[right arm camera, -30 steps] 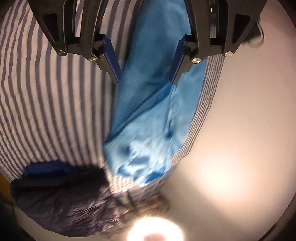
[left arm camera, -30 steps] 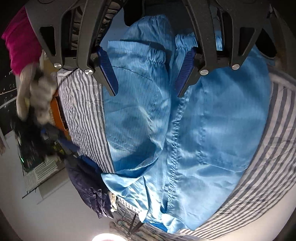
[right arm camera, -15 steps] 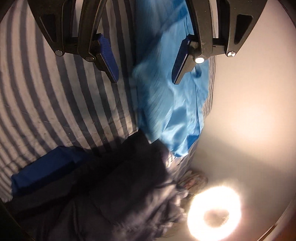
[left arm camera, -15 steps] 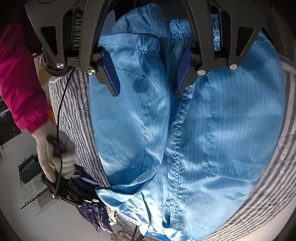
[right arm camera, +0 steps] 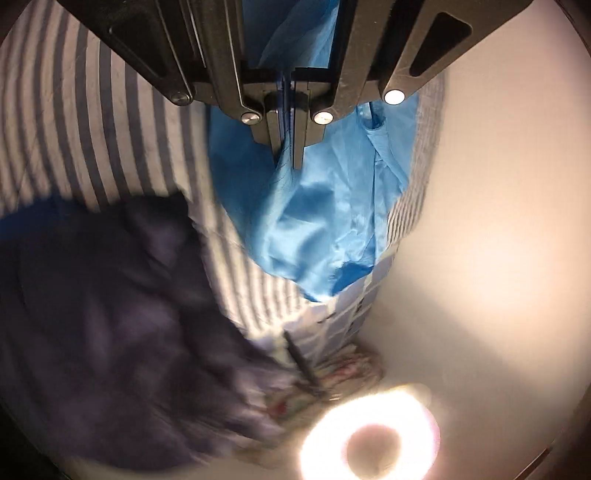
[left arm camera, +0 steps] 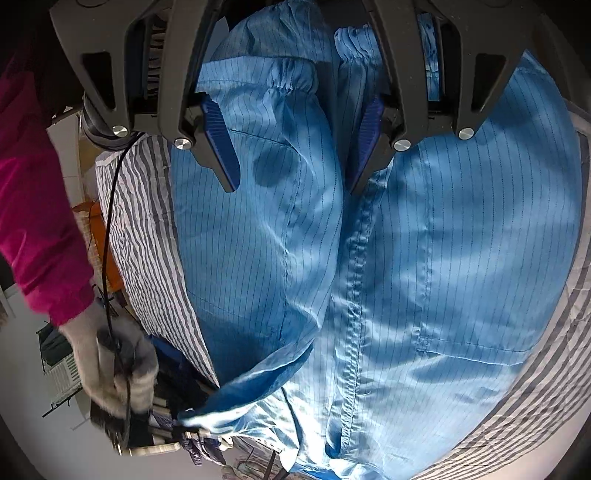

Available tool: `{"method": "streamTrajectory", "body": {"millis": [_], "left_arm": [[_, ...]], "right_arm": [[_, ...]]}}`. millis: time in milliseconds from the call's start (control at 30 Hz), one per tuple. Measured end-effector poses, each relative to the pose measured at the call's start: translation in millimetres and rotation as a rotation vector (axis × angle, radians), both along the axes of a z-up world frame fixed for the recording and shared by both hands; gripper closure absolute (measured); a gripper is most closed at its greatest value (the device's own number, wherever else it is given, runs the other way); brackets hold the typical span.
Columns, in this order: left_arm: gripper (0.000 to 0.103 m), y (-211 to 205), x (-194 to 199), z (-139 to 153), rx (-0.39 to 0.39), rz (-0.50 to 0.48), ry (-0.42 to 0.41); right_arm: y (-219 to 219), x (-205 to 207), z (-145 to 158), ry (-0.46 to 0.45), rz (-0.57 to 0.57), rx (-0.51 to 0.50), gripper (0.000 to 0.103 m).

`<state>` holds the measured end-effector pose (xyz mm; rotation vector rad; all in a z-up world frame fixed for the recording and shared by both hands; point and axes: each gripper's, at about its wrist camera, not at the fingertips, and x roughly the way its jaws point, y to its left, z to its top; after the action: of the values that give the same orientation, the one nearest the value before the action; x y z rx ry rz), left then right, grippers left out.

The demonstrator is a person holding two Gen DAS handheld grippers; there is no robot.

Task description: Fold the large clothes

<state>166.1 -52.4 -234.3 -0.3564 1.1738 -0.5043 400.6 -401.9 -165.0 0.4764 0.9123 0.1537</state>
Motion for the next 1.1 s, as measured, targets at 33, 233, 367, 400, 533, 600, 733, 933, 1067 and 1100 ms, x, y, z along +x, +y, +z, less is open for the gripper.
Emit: {"method": "streamTrajectory", "body": {"millis": [33, 233, 367, 400, 533, 600, 733, 933, 1067, 1100], "left_arm": [[0.042, -0.1, 0.0, -0.4, -0.003, 0.0, 0.0], [0.042, -1.0, -2.2, -2.0, 0.0, -0.009, -0.018], [0.042, -2.0, -4.9, -2.6, -0.005, -0.003, -0.017], [0.042, -1.7, -4.4, -2.3, -0.008, 0.0, -0.015], [0.042, -3.3, -4.8, -2.1, -0.008, -0.003, -0.012], [0.042, -3.9, -4.4, -1.1, -0.017, -0.001, -0.002], [0.042, 2.6, -2.2, 1.5, -0.101, 0.018, 0.04], [0.042, 10.3, -14.4, 33.2, -0.104, 0.017, -0.072], [0.042, 34.9, -15.4, 40.1, -0.102, 0.101, -0.09], [0.042, 38.7, -15.2, 41.4, -0.104, 0.121, -0.088]], "right_arm": [[18.0, 7.8, 4.6, -0.009, 0.028, -0.055, 0.103], [97.5, 52.7, -9.8, 0.023, 0.142, -0.206, 0.103], [136.3, 70.2, -43.4, 0.077, 0.21, -0.307, 0.103], [139.1, 77.0, -51.8, 0.102, 0.238, -0.303, 0.103], [160.6, 81.2, -76.6, 0.189, 0.347, -0.292, 0.076], [151.0, 72.1, -58.9, 0.171, 0.353, -0.214, 0.073], [99.0, 25.1, -5.7, 0.094, 0.308, -0.048, 0.061], [32.4, -108.4, 33.9, 0.127, 0.275, -0.071, 0.052], [13.0, -198.8, 14.1, 0.235, 0.245, -0.001, 0.048], [9.4, -217.4, 9.4, 0.259, 0.24, 0.023, 0.047]]}}
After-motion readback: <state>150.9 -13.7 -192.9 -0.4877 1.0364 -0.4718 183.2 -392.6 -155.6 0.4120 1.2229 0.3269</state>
